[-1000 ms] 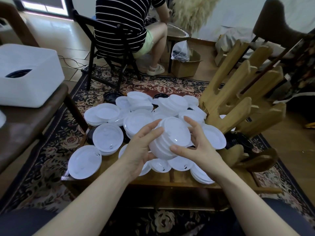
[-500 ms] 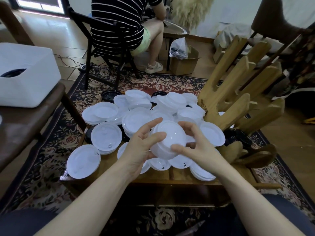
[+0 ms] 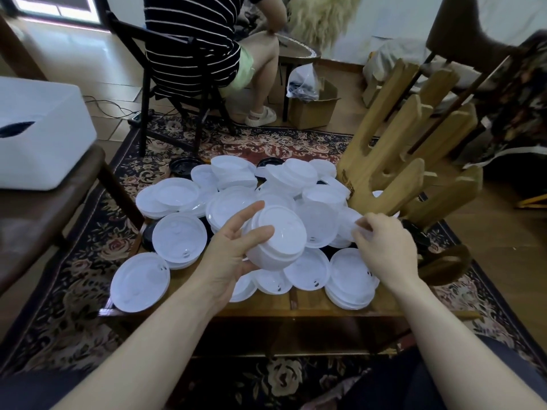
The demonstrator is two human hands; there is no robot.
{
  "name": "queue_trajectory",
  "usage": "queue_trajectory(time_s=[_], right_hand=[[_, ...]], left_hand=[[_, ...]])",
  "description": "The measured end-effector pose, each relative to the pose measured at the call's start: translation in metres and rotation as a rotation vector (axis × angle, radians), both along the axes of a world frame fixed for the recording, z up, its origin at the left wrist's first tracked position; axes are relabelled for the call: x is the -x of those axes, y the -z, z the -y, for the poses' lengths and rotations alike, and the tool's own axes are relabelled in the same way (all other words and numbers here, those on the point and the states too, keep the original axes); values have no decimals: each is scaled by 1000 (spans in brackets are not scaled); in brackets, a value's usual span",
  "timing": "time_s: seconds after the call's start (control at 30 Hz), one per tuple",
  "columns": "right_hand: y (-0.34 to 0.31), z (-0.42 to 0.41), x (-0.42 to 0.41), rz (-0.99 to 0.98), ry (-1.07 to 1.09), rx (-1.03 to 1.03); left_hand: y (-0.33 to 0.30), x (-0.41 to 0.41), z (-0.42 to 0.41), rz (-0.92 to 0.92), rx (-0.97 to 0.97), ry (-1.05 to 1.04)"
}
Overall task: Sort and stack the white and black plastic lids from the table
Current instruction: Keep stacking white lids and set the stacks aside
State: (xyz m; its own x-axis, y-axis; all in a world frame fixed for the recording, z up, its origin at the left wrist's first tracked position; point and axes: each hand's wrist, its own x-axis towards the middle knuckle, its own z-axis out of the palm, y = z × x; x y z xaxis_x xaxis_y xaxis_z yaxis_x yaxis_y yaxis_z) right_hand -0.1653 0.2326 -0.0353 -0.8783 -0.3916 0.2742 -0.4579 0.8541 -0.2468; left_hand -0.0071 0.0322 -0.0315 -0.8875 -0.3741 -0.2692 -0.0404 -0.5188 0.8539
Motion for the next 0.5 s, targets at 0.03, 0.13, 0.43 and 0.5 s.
queue_trajectory(time_s=[0.03, 0.13, 0.43, 0.5], right_hand=[[-5, -1, -5, -25, 2, 96], [-22, -3, -20, 143, -19, 612], [-39, 5, -26, 1315, -204, 1323], [-33, 9, -28, 1361, -213, 1207]], left_hand=[[0, 0, 0, 1, -3, -4], [-1, 2, 1, 0, -10, -9], [2, 1, -4, 7, 27, 36], [2, 1, -6, 7, 33, 67]])
